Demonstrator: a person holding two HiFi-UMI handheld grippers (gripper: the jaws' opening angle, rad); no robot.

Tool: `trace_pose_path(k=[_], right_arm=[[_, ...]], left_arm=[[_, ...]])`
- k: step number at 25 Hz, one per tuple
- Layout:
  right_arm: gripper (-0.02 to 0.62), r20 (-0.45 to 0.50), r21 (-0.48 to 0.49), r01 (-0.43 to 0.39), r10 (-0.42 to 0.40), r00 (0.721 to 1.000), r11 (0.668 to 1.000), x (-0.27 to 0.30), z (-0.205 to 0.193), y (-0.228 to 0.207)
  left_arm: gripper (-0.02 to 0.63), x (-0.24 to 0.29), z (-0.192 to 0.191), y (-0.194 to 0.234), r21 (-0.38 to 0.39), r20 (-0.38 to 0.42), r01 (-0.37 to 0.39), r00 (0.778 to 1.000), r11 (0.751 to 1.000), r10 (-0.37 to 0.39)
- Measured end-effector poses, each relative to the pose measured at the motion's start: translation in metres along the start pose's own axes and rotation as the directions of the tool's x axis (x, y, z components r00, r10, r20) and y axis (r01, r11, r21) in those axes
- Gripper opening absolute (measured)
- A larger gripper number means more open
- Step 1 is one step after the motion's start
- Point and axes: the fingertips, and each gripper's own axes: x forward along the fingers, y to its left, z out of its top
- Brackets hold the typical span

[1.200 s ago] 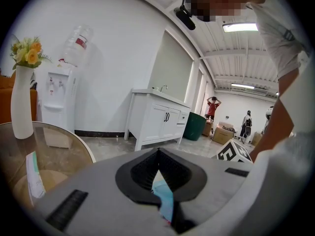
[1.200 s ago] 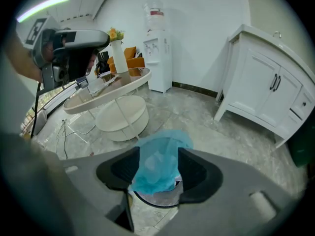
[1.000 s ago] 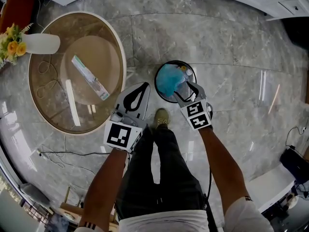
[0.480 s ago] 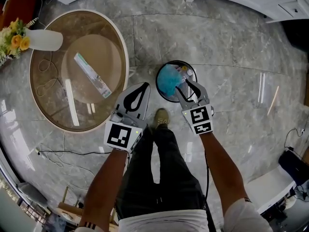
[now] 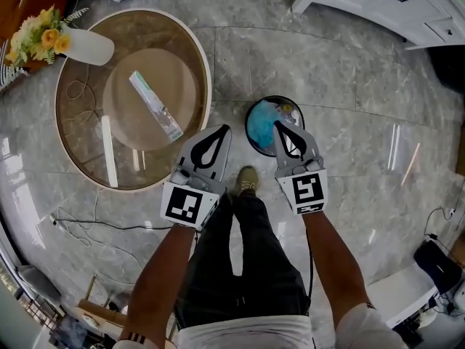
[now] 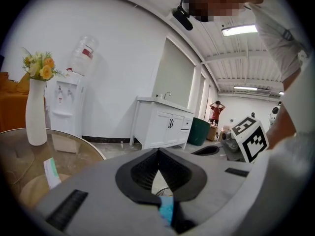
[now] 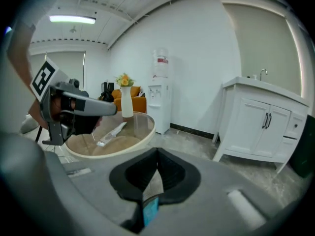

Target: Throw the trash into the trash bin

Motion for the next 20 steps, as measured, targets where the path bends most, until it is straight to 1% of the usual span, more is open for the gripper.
trace_pose_path(k=[3, 5, 9, 12, 16, 20], right_arm=[[0.002, 0.052, -0.007, -0.051, 0.051, 0.997, 0.999, 0.005, 0.026, 0.021], [0.002, 0.082, -0.009, -0.103, 0.104, 0.991, 0.995, 0.009, 0.045, 0.041], [0.002, 0.127, -0.031, -0.223, 0.225, 0.966, 0.974, 0.020, 0.079, 0.087], [0.002, 0.143, -0.051, -0.289, 0.294, 0.945, 0.956, 0.027, 0.095, 0.118], [0.002, 0.149, -0.062, -0.343, 0.348, 0.925, 0.937, 0.037, 0.110, 0.151], [0.002, 0.139, -0.066, -0.371, 0.377, 0.916, 0.926, 0.049, 0.115, 0.177]], left_arm=[[0.000, -0.012, 0.003, 0.009, 0.010, 0.009, -0.028, 1.000, 1.000, 0.028], [0.000, -0.022, 0.002, 0.018, 0.010, 0.003, -0.059, 0.998, 0.998, 0.059], [0.000, -0.045, 0.004, 0.040, -0.002, 0.012, -0.138, 0.990, 0.990, 0.138], [0.000, -0.064, 0.005, 0.053, -0.010, 0.018, -0.189, 0.982, 0.982, 0.189], [0.000, -0.091, 0.006, 0.072, -0.018, 0.024, -0.245, 0.969, 0.969, 0.245], [0.000, -0.113, 0.001, 0.094, -0.015, 0.042, -0.288, 0.956, 0.957, 0.289]])
